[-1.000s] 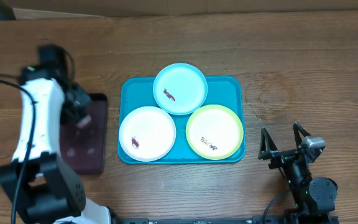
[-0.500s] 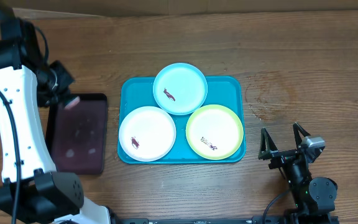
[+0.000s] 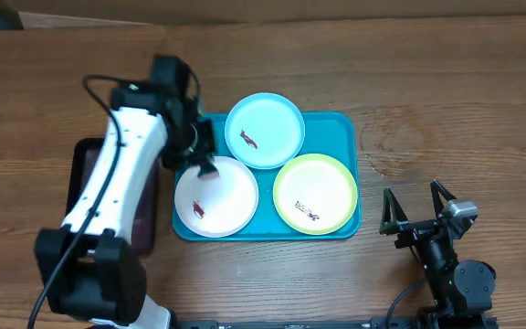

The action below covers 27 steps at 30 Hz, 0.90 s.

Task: Clean dirty plates on tray and stack at the side
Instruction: 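Carry the sponge with the left gripper onto the white plate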

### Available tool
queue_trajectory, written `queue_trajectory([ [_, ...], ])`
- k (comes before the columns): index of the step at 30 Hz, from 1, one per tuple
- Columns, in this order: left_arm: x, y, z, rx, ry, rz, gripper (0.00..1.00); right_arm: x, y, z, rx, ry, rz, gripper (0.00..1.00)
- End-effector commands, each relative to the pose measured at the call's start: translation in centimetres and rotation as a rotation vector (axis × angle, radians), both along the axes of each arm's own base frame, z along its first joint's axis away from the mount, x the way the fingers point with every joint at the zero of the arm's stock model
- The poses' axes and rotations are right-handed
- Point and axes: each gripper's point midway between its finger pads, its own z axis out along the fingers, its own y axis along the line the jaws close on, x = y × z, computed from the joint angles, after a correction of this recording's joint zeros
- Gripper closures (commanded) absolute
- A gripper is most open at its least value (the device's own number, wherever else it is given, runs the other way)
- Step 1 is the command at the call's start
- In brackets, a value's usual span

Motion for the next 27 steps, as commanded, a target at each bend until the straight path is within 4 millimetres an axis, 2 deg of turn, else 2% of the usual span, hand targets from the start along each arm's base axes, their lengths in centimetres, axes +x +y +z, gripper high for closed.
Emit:
queue_trajectory([
  [1,-0.5,-0.2,-3.6,-0.013,0.017,0.064,0.96,0.0,-0.1,-0.2,0.0,-0.001,-0.003,0.0],
  [7,-0.3,-0.7,-6.4,-0.036,0.001,0.136,0.96,0.0,-0.1,-0.2,0.0,-0.001,-0.003,0.0],
  [12,-0.5,-2.4,-7.8,-0.047,-0.023,0.124,0.96,0.0,-0.1,-0.2,0.0,-0.001,-0.003,0.0],
  [16,-1.1,-3.4,-8.4,-0.011,-0.023,0.105,0.94,0.0,-0.1,-0.2,0.0,-0.001,-0.003,0.0],
  [21,-1.4,-3.0,-8.7,0.064,-0.034,0.088,0.92,0.0,-0.1,-0.2,0.0,-0.001,-0.003,0.0],
  [22,-1.5,-3.0,-8.7,0.065,-0.028,0.087,0.9,0.0,-0.1,-0.2,0.0,-0.001,-0.003,0.0],
  [27,-2.2,-2.8,-8.8,0.074,0.001,0.1,0.65,0.0,-0.1,-0.2,0.0,-0.001,-0.003,0.0],
])
